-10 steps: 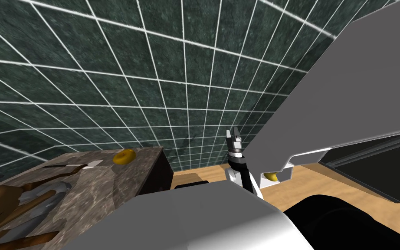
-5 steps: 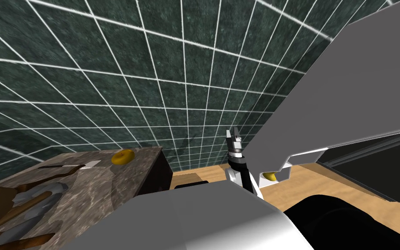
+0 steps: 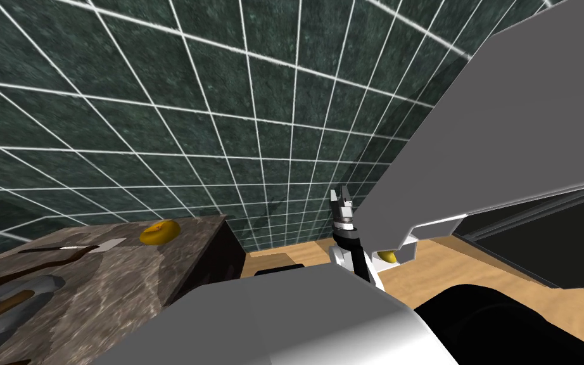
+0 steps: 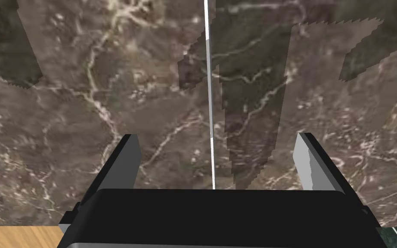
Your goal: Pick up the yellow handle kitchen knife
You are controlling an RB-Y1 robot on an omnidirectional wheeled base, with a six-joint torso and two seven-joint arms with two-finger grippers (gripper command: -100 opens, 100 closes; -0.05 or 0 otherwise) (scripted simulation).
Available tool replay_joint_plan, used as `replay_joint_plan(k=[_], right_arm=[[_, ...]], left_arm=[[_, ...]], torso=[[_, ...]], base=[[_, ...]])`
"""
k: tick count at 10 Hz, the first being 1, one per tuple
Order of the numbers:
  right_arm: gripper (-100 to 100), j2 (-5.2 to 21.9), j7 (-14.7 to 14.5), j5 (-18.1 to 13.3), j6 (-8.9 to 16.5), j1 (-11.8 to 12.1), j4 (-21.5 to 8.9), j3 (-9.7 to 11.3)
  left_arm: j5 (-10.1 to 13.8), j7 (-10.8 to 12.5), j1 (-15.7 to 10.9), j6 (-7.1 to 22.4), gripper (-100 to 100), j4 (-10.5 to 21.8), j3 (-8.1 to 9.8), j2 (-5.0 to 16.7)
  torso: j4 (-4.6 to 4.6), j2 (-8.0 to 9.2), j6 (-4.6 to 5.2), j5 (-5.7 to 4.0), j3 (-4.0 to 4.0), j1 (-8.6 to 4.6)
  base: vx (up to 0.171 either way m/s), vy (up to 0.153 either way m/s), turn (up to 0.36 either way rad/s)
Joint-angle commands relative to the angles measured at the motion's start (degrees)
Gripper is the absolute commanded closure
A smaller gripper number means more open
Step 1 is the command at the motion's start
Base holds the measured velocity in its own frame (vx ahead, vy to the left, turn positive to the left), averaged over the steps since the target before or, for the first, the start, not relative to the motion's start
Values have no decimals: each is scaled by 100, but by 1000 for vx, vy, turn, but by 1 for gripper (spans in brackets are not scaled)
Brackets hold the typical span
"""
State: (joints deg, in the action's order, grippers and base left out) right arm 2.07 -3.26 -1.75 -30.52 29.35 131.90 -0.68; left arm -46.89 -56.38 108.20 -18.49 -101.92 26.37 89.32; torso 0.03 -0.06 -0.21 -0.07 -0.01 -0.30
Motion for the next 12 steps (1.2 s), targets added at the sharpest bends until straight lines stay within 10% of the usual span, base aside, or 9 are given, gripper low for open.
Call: replay_joint_plan(k=[1, 2, 10, 11, 12], right_arm=[[0, 0, 0, 0, 0, 0, 0, 0], [0, 1, 0, 0, 0, 0, 0, -1], [0, 1, 0, 0, 0, 0, 0, -1], [0, 1, 0, 0, 0, 0, 0, -1], [0, 1, 0, 0, 0, 0, 0, -1]], left_arm=[[0, 0, 0, 0, 0, 0, 0, 0], [14, 49, -123, 146, -100, -35, -181, 141], [64, 192, -541, 594, -100, -128, -776, 586], [67, 192, -555, 607, 100, -125, -795, 594], [67, 192, -554, 606, 100, -126, -793, 593]], torso=[[0, 0, 0, 0, 0, 0], [-1, -3, 1, 7, -2, 25], [-1, -5, 1, 15, -3, 50], [-1, -5, 1, 13, -3, 46], [-1, -4, 1, 13, -3, 43]], base=[[-1, -15, 4], [1, 6, 56], [1, 20, 31], [0, 0, 0], [0, 0, 0]])
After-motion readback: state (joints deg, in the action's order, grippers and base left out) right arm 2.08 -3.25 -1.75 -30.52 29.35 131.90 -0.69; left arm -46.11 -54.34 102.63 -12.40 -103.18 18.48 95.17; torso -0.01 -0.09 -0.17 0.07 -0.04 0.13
